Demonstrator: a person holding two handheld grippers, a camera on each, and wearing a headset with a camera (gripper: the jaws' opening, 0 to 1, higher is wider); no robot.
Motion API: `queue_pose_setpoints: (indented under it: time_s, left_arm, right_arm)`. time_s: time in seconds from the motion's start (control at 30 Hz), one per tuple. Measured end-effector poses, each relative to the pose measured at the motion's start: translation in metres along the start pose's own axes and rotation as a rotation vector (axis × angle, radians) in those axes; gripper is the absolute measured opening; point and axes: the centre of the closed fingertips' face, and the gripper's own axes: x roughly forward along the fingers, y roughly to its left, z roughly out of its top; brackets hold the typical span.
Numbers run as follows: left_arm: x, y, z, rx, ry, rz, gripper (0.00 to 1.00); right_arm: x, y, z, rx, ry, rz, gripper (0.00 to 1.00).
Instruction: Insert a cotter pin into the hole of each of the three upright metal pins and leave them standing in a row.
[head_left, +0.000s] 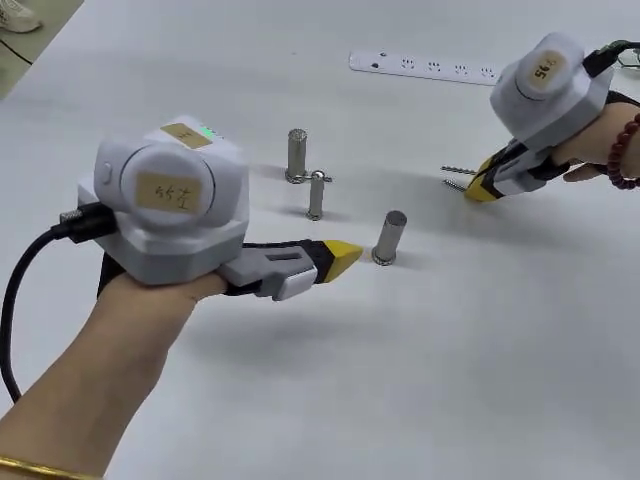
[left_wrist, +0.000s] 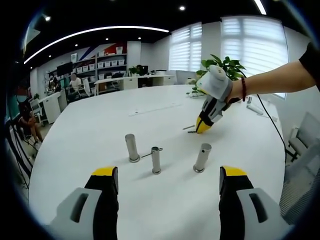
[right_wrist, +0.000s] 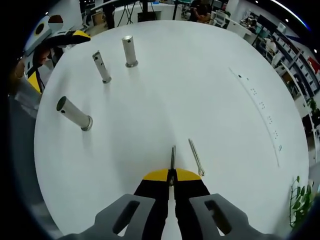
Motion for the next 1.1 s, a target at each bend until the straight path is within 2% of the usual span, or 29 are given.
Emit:
queue_pose_setpoints:
  time_s: [0.2,0.37,0.53,0.73,0.77,0.8,1.03,1.1]
  left_arm:
    - [-0.002,0.000,0.001,-0.009,-0.007,-0.006,0.77]
    - [-0.001,-0.003,-0.001,-0.022,0.000,-0.029,0.72]
    - [0.000,-0.012,0.002,-0.042,-0.006,-0.068,0.66]
    - [0.002,-0.021,0.006,-0.048,-0.007,-0.104,0.59]
    - [0.003,-0.022,0.006,-0.048,-0.007,-0.110,0.58]
    - [0.003,-0.023,0.007,-0.048,-0.007,-0.114,0.57]
    - [0.007,-0.027,0.012,-0.053,-0.003,-0.137,0.50]
    - [0.008,-0.028,0.014,-0.046,-0.005,-0.148,0.48]
  right_arm:
    - [-0.003,0.005,0.001,-0.034,0.000,-0.005,0.00]
    - [-0.009,0.012,0.002,-0.048,-0.010,-0.010,0.00]
    - [-0.013,0.016,0.006,-0.070,-0.045,-0.022,0.00]
    - [-0.025,0.036,0.018,-0.118,-0.088,-0.028,0.00]
    - [-0.024,0.035,0.019,-0.127,-0.095,-0.029,0.00]
    - [-0.024,0.033,0.020,-0.135,-0.103,-0.033,0.00]
    - [-0.039,0.051,0.038,-0.188,-0.160,-0.053,0.00]
    - [-0.042,0.052,0.043,-0.208,-0.179,-0.061,0.00]
